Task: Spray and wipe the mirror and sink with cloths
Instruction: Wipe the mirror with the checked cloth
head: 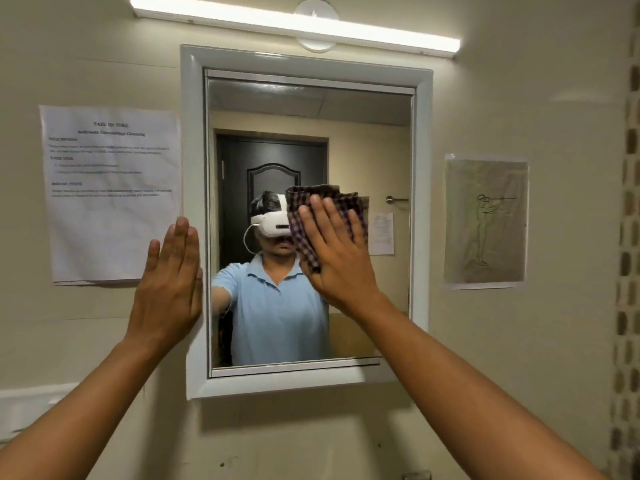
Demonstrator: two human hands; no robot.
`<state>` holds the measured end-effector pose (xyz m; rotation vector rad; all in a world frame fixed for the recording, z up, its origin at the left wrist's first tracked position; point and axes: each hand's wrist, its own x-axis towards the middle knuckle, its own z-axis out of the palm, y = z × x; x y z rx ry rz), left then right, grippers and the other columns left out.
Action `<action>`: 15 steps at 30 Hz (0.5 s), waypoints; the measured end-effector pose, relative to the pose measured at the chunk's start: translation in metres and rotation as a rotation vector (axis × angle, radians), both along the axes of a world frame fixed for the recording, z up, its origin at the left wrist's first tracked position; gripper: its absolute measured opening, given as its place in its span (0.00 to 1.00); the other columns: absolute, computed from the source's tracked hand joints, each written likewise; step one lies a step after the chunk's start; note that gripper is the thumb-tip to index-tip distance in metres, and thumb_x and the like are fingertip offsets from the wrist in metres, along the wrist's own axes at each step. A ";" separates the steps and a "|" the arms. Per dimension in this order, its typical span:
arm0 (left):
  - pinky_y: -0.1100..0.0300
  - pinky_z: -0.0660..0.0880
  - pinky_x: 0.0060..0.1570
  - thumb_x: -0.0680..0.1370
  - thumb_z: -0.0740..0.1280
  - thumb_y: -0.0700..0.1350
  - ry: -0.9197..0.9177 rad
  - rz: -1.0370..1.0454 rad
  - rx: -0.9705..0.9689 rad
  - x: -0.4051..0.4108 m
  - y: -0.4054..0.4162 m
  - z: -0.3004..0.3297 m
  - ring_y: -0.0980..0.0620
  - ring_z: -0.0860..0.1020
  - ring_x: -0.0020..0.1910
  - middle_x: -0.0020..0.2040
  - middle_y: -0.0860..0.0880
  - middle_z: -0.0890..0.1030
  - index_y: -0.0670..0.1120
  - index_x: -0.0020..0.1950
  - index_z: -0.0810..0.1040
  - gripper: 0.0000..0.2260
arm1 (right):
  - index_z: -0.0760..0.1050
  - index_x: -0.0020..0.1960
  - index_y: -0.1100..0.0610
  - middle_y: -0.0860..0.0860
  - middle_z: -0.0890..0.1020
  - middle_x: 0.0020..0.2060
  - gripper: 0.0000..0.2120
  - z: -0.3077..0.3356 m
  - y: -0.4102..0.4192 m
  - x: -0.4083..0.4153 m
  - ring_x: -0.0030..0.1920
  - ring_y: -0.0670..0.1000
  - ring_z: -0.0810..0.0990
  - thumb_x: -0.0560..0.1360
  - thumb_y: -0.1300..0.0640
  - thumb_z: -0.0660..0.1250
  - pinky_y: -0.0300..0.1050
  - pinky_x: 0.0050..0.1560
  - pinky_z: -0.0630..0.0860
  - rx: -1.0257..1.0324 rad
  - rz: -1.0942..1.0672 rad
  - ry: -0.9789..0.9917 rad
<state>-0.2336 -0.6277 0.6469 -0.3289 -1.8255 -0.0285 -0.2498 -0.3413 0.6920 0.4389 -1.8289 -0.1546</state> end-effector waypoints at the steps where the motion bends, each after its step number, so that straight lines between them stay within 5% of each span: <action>1: 0.42 0.51 0.78 0.82 0.47 0.47 0.005 0.001 0.001 0.000 0.001 -0.001 0.42 0.48 0.80 0.81 0.40 0.48 0.39 0.80 0.48 0.27 | 0.50 0.81 0.55 0.55 0.50 0.81 0.33 0.002 0.013 -0.002 0.81 0.54 0.46 0.82 0.39 0.46 0.59 0.79 0.45 -0.025 -0.015 0.010; 5: 0.42 0.51 0.77 0.82 0.48 0.46 0.012 0.007 0.005 0.001 0.004 -0.004 0.42 0.48 0.80 0.81 0.40 0.47 0.40 0.80 0.47 0.27 | 0.51 0.81 0.56 0.55 0.51 0.81 0.35 -0.004 0.058 -0.009 0.81 0.55 0.48 0.80 0.44 0.59 0.61 0.78 0.50 -0.182 -0.042 0.071; 15: 0.41 0.52 0.77 0.83 0.47 0.47 -0.046 0.013 0.017 0.005 0.009 -0.020 0.42 0.48 0.80 0.81 0.40 0.47 0.39 0.80 0.47 0.27 | 0.47 0.81 0.58 0.58 0.49 0.81 0.35 -0.065 0.048 -0.002 0.80 0.58 0.47 0.81 0.43 0.54 0.64 0.77 0.49 -0.384 -0.058 0.036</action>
